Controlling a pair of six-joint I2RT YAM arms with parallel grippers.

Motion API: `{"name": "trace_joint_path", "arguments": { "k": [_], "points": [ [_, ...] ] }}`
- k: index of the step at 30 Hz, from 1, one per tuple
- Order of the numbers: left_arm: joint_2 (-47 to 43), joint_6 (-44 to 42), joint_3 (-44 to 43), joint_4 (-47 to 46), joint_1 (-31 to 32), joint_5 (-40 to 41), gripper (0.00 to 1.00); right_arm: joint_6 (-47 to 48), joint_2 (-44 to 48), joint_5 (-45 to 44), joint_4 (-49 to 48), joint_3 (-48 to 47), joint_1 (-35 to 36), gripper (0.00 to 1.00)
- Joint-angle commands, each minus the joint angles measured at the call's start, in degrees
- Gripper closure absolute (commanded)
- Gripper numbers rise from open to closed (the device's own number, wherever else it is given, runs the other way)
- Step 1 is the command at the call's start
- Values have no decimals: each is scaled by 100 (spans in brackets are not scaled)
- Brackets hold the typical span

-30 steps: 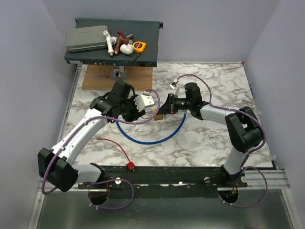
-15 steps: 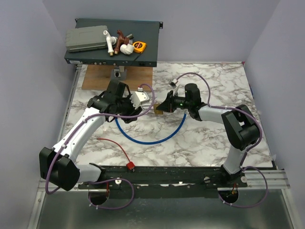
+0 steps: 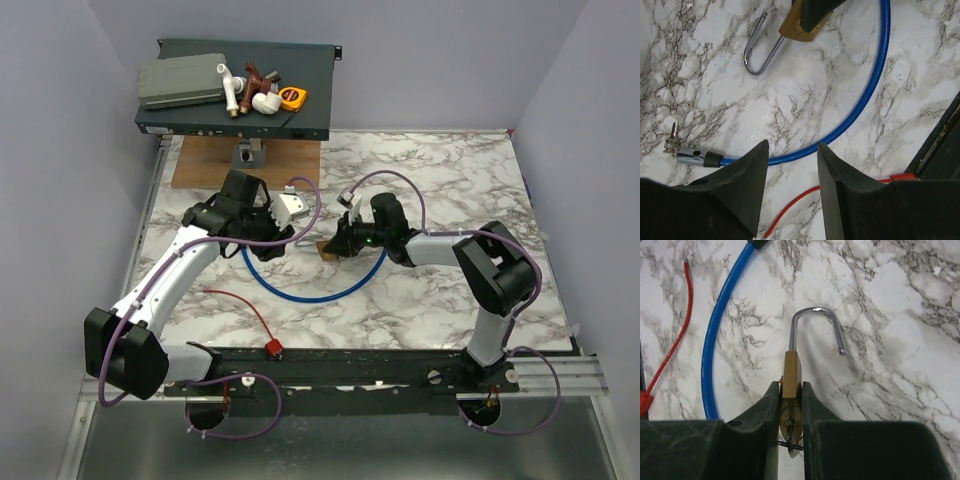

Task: Unlock with the key
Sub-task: Place the lock at the center of the board.

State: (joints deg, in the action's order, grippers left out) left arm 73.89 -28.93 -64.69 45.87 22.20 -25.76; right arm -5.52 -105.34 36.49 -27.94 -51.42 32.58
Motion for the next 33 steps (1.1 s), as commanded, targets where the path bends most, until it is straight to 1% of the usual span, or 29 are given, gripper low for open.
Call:
{"name": "trace_joint_path", "arguments": {
  "k": [1,7,13,16,18,22,23,24,25,26,28,29,30,31,33],
  "points": [
    [-28,54,-57,-65,-58,-140,58,91,-136,-116,-34,51,12,99],
    [-63,54,-91,-56,-76,-129,58,-259,-261,-48,17,114,12,99],
    [-18,28,-112,11,-89,-123,58,-965,-689,113,157,-275,-14,99],
    [28,-28,-141,147,-118,-148,56,-1054,-791,319,166,-256,-59,83],
    [27,-59,-109,169,-174,-183,55,-1037,-716,166,166,-158,-63,74],
    [65,-127,-101,274,-321,-321,52,-1001,-570,-145,245,-60,-68,61],
    [81,-116,-104,295,-359,-354,51,-970,-537,-223,315,-56,-68,55],
    [90,-106,-104,295,-393,-389,50,-977,-487,-303,333,-28,-67,43],
    [82,-80,-97,291,-439,-432,49,-992,-420,-451,336,1,-68,20],
    [74,-60,-89,291,-481,-484,47,-1012,-369,-547,340,24,-72,1],
    [30,-35,-62,261,-547,-547,43,-1052,-197,-754,408,10,-67,0],
    [-10,-25,-37,256,-582,-573,38,-1092,-72,-912,471,-3,-72,0],
    [-43,-21,-29,237,-644,-594,18,-1136,47,-1063,502,-18,-76,0],
    [-87,30,-26,202,-695,-592,2,-1128,224,-1223,561,-17,-85,0],
    [-166,94,-41,169,-911,-712,2,-1120,652,-1740,649,43,-98,0]
  ]
}}
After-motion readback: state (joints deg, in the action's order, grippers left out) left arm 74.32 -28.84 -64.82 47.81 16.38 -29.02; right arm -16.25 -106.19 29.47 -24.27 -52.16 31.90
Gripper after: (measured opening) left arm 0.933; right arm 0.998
